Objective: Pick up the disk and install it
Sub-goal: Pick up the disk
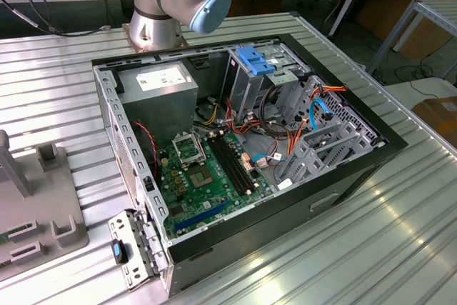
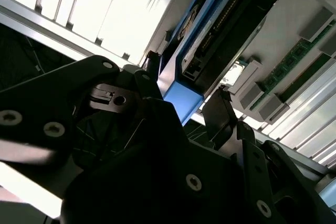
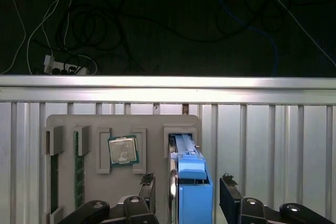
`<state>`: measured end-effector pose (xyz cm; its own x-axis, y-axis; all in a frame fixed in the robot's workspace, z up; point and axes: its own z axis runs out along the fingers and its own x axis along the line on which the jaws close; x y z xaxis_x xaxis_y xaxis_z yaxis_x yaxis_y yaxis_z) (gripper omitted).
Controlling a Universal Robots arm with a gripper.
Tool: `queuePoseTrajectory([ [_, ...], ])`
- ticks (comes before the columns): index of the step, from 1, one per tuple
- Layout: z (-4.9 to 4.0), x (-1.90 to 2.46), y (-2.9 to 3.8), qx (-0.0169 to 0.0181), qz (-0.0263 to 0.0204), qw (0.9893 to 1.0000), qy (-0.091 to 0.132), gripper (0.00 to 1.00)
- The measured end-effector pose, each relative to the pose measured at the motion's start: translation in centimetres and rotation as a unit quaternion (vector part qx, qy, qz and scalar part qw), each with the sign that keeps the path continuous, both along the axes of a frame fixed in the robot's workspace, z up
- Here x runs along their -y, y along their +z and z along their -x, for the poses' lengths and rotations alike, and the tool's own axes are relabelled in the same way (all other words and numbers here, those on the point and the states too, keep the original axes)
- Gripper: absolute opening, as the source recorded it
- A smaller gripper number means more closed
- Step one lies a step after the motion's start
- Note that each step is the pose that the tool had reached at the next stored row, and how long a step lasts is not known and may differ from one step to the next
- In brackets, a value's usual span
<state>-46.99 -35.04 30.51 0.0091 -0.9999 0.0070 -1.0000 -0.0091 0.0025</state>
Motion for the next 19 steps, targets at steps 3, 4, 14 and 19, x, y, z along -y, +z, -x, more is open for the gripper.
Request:
queuePoseTrajectory([
  [3, 0.00, 0.00, 0.00, 0.0000, 0.0000, 1.0000, 0.000, 0.60],
  [4, 0.00, 0.00, 0.00, 0.0000, 0.0000, 1.0000, 0.000, 0.60],
  [14, 0.00, 0.00, 0.00, 0.0000, 0.0000, 1.0000, 0.000, 0.37],
  [19, 0.00, 0.00, 0.46, -0.0001, 0.0000, 1.0000, 0.001, 0.37],
])
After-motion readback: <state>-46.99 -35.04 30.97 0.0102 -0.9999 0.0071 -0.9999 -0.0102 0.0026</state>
